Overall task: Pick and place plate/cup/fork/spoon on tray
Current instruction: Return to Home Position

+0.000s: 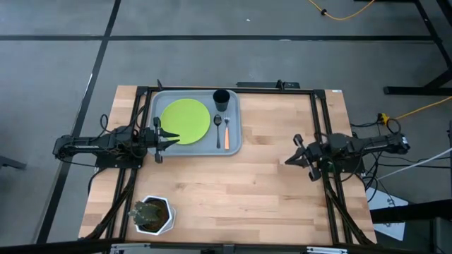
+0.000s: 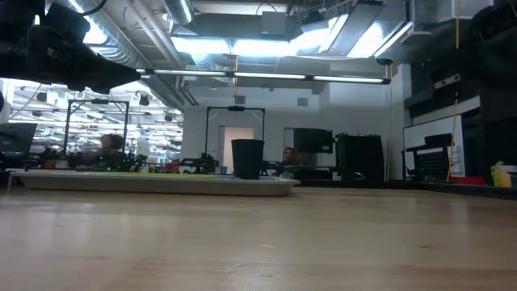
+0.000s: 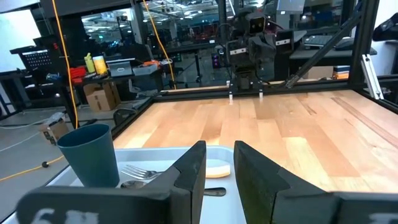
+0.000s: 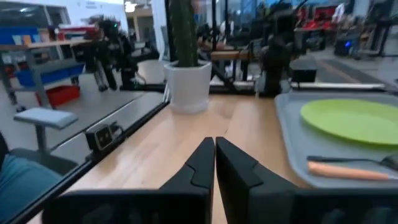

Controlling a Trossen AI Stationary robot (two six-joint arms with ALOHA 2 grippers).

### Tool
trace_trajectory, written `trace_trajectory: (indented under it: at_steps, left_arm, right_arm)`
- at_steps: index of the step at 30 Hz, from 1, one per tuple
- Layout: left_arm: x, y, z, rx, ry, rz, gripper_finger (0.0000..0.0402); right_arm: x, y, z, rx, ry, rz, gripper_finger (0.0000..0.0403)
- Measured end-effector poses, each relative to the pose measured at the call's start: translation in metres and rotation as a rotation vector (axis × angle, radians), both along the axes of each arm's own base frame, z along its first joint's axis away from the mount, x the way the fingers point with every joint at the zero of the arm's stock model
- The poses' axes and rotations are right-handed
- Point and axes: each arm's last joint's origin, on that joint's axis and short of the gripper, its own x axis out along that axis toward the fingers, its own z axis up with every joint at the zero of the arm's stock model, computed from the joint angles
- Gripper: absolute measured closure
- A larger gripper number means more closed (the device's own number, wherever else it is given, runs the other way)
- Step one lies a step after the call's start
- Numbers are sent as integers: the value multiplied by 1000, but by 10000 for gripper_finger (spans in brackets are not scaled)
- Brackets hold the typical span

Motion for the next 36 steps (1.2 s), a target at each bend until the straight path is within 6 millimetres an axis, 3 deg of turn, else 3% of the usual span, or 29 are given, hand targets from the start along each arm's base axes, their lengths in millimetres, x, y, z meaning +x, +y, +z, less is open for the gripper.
trace_trajectory:
  at_steps: [13,18,36]
  left_arm:
    - [0,0,0,0,0,0,325]
    - [0,0,0,0,0,0,325]
    - [0,0,0,0,0,0,325]
  right_arm:
    - [-4,-3,5,46,-49,-79,382]
    - [-3,-6,4,49,-44,-184,382]
    - [-1,-5,0,20,-1,-151,382]
